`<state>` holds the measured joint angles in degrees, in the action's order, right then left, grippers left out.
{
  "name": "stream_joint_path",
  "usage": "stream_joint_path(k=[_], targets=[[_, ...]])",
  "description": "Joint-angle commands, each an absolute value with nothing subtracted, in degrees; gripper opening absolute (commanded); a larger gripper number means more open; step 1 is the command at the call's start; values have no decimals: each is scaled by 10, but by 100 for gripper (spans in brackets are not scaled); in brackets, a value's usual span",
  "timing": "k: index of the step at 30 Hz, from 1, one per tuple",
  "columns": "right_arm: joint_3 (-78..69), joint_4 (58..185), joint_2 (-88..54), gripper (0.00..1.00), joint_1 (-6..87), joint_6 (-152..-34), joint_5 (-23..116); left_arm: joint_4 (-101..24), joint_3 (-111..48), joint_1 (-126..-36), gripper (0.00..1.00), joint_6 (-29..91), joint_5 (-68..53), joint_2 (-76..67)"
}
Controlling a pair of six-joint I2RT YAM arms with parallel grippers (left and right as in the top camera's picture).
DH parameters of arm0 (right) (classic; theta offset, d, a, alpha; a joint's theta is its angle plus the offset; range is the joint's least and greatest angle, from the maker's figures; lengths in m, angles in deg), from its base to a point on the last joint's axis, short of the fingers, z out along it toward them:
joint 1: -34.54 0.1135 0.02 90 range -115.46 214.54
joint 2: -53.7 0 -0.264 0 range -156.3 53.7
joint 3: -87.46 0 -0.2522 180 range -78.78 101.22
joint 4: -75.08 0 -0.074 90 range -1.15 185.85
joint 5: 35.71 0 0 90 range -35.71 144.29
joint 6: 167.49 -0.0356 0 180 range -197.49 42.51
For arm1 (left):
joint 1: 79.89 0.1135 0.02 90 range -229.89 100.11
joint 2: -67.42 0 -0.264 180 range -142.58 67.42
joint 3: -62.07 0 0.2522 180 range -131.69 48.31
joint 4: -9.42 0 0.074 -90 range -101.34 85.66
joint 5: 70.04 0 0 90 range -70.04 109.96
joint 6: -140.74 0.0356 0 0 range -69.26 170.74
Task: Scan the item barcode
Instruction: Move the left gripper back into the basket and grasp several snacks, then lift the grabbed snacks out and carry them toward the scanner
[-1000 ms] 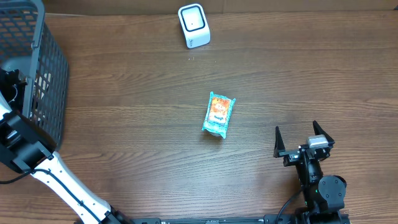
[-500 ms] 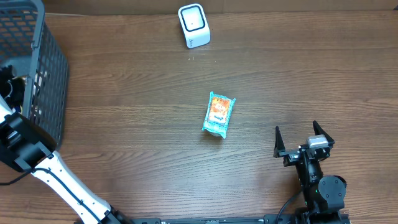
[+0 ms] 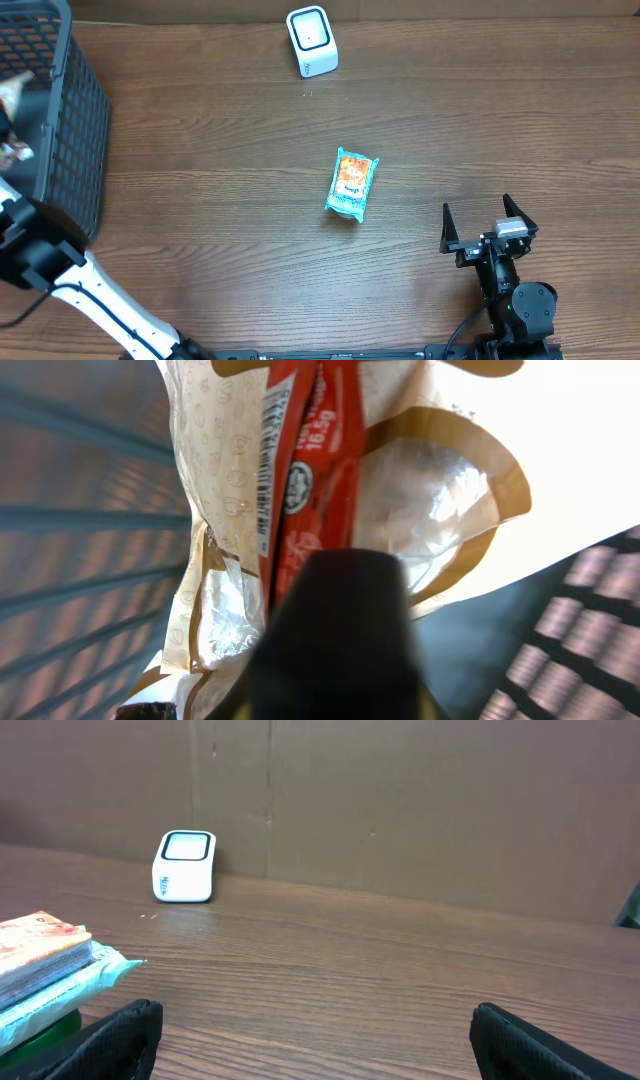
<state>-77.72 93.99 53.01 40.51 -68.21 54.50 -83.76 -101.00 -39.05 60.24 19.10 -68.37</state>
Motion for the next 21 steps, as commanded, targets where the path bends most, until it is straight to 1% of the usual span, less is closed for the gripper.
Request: stream_joint_path(k=[1,7,11,16,21], targets=[[-783,937,535,100,402,-680,542,-834,-1030,-392,4,564,193,-608],[-783,937,535,100,402,-680,542,-834,-1030,-407,4,526,186,-524],[-783,937,535,100,402,-680,542,-836,-1030,-439,4,502,185,-466],[-783,937,535,100,402,-680,542,-862,-1030,-508,4,470,185,-403],[-783,937,535,100,402,-680,542,-925,-1030,-617,4,450,228,-378]])
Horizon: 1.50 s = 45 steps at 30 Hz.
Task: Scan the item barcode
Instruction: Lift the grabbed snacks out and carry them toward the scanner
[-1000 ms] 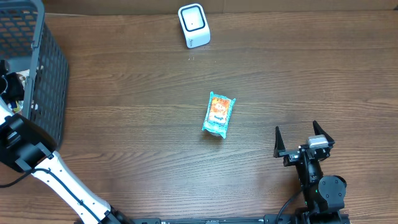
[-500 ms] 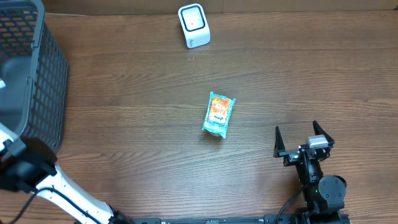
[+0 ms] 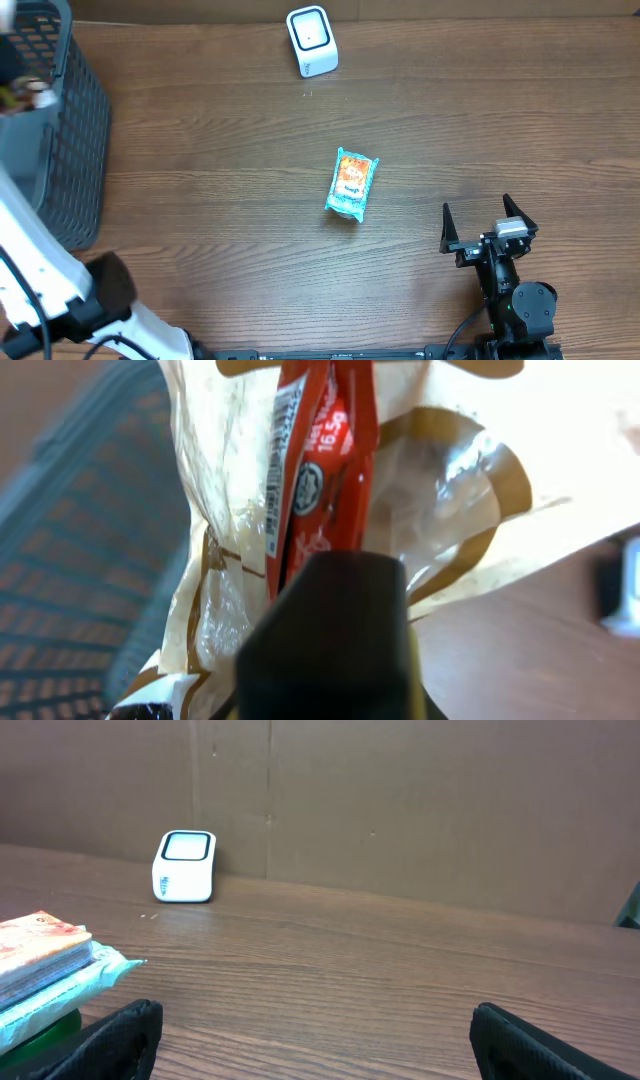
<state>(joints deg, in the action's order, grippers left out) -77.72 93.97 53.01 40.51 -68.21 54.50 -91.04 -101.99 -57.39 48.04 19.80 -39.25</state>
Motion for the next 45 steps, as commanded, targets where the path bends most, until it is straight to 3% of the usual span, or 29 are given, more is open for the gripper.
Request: stream_joint_path(k=[1,11,20,35,45], targets=[[-783,937,535,100,402,-680,542,-942,-1030,-641,4,439,239,-378],[-783,937,535,100,402,-680,542,-1011,-997,-808,4,382,246,-404],[-783,937,535,100,402,-680,542,-1001,-832,-899,4,311,297,-404],[-783,937,535,100,402,-680,542,-743,-425,-993,4,232,293,-404],[-783,937,535,100,402,-680,542,-616,-283,-1001,4,194,293,-404]])
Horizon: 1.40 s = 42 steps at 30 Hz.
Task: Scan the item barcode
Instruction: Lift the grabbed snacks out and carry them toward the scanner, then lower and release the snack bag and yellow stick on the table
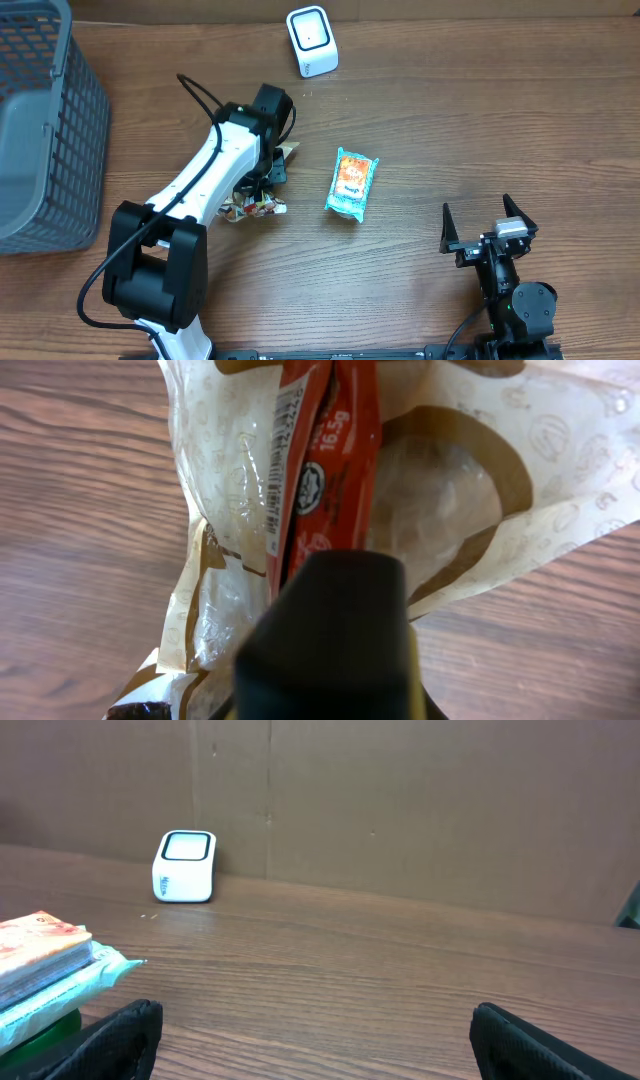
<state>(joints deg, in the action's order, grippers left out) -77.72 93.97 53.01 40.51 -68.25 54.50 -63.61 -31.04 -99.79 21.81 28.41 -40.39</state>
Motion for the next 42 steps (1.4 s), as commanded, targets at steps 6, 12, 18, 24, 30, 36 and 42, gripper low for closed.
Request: stream_joint_path(k=[6,12,18,24,30,36,42], targets=[[-783,937,535,100,402,-680,542,-579,-250,-1001,36,194,291,-404],[-783,937,535,100,402,-680,542,-581,-250,-1001,71,195,291,-404],[-783,937,535,100,402,-680,542,-588,-254,-1000,69,246,291,-403],[-783,937,535,100,402,-680,542,-626,-295,-993,67,253,291,-403],[-783,937,535,100,402,-680,542,-637,-318,-993,67,279,296,-403],[-783,937,535,100,402,-680,542,-636,-311,-982,62,270,309,-404],[-783,937,535,100,402,-680,542,-633,-298,-964,60,269,309,-404]])
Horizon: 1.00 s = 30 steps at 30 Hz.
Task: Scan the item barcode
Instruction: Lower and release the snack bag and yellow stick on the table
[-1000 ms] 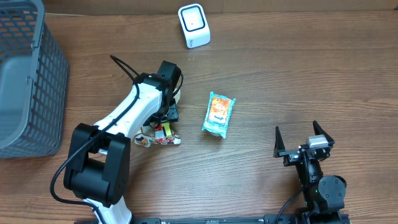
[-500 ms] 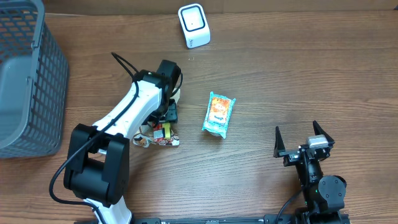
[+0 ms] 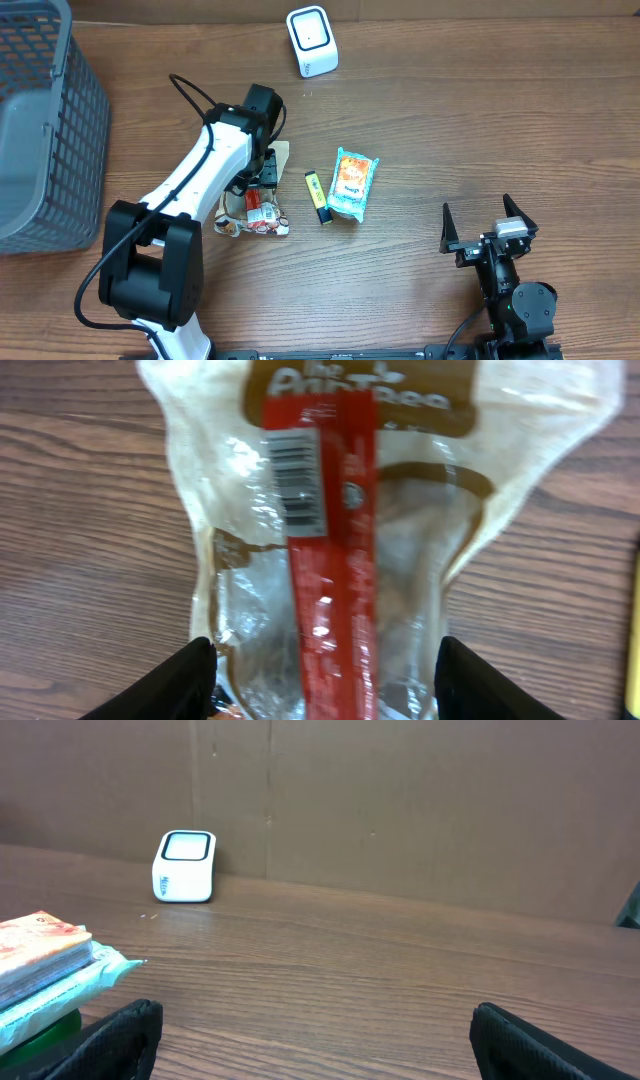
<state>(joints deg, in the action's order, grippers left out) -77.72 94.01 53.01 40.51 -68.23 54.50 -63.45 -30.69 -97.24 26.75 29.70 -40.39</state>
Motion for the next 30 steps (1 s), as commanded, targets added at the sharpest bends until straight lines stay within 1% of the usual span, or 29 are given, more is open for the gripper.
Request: stream_joint_path(k=[1,5,13,17,20,26,30], targets=[[-783,937,535,100,402,-680,542,-632,-297,-962,60,269,309,-404],[-783,937,535,100,402,-680,542,-634,-294,-960,55,269,309,-404],[-783,937,535,100,402,-680,542,-617,-258,-959,54,276,317,-405],[-783,937,535,100,402,-680,542,-627,-244,-959,51,277,374,-405],[-783,937,535,100,402,-680,542,-636,-244,-959,51,277,399,-405],[-783,937,535,100,402,-680,542,-636,-249,-959,51,279,398,-405],[-783,937,535,100,402,-680,542,-653,-283,-959,52,273,392,-405]])
